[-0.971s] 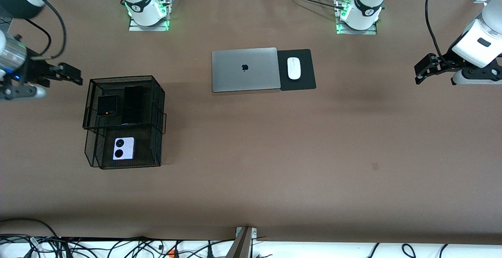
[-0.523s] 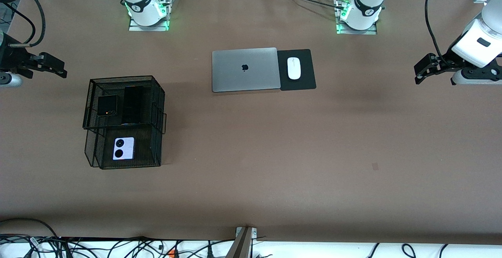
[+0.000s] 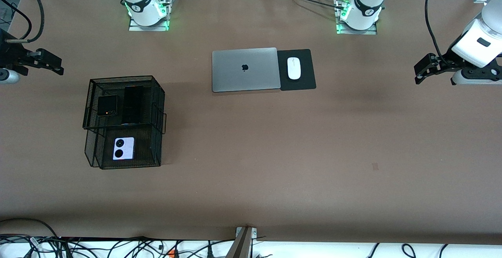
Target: Place phones with both arms
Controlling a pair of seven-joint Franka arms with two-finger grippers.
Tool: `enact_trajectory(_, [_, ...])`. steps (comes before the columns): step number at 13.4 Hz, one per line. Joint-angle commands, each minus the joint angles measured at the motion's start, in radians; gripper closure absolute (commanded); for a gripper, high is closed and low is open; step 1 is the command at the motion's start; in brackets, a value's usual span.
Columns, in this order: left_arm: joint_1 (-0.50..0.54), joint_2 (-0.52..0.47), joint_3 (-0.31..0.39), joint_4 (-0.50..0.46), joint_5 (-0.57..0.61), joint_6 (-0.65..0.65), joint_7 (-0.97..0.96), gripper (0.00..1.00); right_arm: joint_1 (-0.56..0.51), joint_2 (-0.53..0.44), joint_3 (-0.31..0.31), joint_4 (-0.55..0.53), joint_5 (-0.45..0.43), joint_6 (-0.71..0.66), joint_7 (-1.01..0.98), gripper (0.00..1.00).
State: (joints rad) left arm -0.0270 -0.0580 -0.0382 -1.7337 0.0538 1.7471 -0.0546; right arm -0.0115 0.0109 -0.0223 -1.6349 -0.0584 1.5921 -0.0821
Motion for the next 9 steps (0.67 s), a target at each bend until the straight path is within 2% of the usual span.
enact_trajectory(1, [0.004, 0.001, -0.003, 0.019, -0.015, -0.018, 0.009, 0.00, -0.021, 0.000, 0.024, 0.010, -0.015, -0.018, 0.015, 0.00])
enact_trajectory(9, [0.004, 0.001, -0.003, 0.019, -0.015, -0.018, 0.009, 0.00, -0.022, -0.002, 0.018, 0.003, 0.048, -0.018, 0.016, 0.00])
